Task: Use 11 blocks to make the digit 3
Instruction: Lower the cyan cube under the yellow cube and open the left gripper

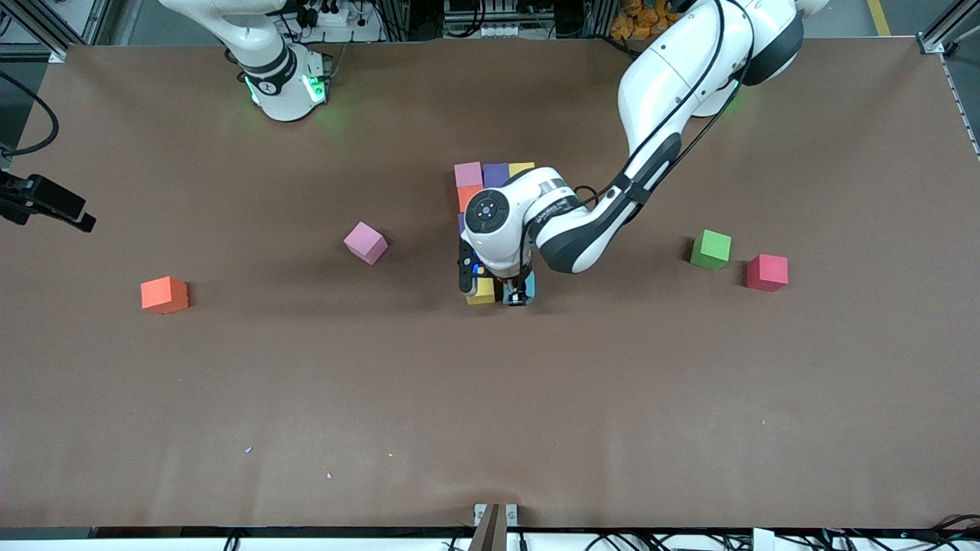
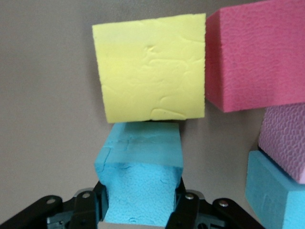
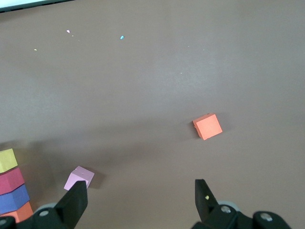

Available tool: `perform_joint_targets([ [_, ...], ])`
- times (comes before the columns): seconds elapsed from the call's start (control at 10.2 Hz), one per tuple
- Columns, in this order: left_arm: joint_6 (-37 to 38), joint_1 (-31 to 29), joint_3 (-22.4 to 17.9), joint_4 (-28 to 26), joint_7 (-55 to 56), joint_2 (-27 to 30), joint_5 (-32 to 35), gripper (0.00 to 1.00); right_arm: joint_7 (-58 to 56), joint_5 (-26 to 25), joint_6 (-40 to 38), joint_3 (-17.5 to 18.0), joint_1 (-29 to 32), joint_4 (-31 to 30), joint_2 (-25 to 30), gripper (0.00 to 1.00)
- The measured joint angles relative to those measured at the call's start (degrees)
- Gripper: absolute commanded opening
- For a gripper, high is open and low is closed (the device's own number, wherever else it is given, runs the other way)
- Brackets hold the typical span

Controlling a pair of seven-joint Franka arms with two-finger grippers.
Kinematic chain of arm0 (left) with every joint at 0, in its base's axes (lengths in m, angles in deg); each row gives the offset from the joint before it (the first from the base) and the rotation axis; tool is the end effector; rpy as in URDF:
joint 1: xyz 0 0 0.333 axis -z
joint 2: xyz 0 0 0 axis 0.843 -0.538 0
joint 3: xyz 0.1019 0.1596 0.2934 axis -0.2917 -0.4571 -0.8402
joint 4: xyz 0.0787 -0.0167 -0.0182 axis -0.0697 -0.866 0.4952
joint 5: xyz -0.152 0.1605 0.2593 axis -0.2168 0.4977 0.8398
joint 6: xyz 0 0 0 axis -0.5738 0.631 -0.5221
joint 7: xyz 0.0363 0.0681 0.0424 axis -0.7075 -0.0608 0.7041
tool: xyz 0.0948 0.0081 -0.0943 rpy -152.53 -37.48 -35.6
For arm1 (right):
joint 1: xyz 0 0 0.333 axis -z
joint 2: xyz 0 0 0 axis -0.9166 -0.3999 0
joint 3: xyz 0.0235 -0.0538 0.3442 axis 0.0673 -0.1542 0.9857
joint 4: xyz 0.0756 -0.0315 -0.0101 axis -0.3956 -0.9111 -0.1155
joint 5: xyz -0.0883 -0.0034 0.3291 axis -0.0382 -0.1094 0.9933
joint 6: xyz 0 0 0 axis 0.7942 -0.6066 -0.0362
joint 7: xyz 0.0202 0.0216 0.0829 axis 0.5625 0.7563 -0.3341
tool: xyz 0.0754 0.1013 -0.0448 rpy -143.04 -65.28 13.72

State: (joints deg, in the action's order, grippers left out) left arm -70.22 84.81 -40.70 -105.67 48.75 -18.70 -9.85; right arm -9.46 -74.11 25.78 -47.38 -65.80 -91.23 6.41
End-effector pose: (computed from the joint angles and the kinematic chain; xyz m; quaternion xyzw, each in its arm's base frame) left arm 0.5164 -0.4799 0.2335 -0.7061 0.7027 0.0547 0.0675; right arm 0.5210 -0.0366 0.6406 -0.9971 0.0733 -0.0176 0.0139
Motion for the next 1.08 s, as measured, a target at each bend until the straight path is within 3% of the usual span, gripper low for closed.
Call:
perform_joint_targets([
  [1.08, -0.38, 1.37, -0.68, 1.98, 0.00, -1.22, 0.00, 0.15, 0.09, 1.50, 0.10, 0.09, -0.10, 0.00, -0.20, 1.00],
])
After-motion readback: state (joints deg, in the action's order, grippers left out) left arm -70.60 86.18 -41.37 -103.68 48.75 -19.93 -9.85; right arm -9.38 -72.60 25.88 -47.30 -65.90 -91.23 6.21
